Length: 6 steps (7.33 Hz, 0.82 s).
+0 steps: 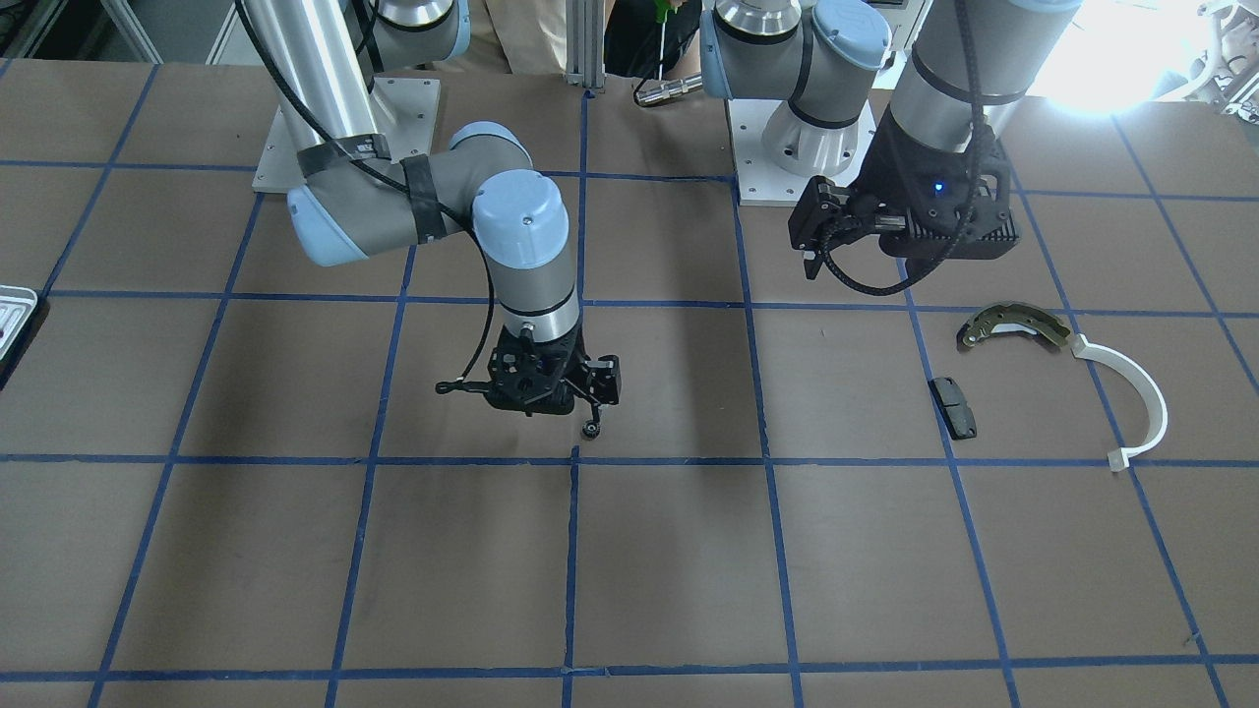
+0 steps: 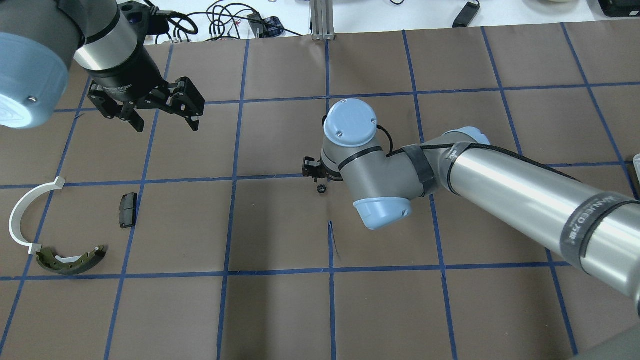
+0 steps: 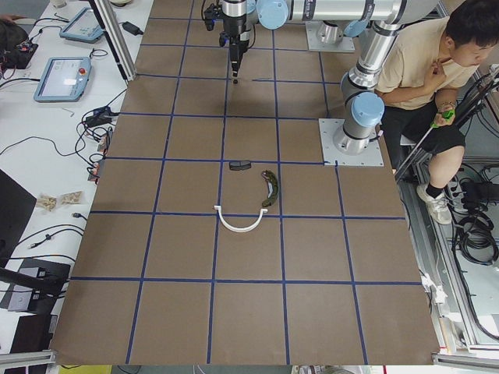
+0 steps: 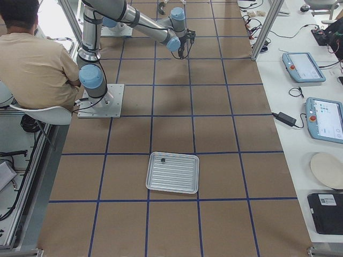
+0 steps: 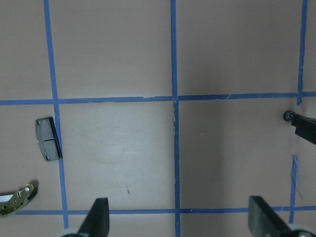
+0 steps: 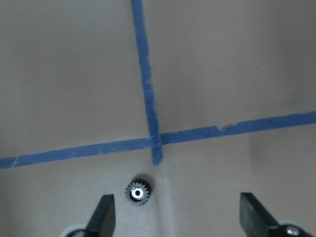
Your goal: Place bearing gear from tray to pile
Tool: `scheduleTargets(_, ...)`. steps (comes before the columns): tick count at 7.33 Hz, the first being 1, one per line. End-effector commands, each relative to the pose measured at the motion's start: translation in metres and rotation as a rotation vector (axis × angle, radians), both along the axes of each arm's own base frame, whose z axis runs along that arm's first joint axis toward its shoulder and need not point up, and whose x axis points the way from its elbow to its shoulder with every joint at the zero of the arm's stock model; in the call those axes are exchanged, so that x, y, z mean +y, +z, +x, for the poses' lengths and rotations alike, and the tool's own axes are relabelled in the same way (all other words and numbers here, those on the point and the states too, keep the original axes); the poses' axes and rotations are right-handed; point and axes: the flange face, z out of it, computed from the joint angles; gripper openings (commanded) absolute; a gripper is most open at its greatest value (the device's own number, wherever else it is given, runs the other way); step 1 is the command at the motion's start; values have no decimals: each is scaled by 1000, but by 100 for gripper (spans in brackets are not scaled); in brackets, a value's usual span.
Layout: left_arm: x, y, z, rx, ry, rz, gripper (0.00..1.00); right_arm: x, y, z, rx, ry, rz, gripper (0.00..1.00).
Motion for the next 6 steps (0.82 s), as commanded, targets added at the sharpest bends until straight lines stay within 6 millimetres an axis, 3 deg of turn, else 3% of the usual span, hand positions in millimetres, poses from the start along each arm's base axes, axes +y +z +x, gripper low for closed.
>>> scheduleTargets(1, 0, -1, 0, 0, -6, 2, 100, -15, 69, -99, 39, 68, 38, 100)
scheduleTargets(3, 0, -9, -1, 8, 5, 20, 100, -7, 118, -208, 94, 204, 91, 100)
scheduleTargets(4, -9, -26, -4, 15, 13, 46, 100, -5, 135, -273, 167, 277, 91, 100)
scheduleTargets(5, -18, -43, -27, 63, 19, 35, 100, 0, 143, -339, 200, 352, 103, 100)
scheduleTargets(6, -25, -63, -72, 69, -34, 16, 100, 10, 145, -399, 199, 386, 125, 98)
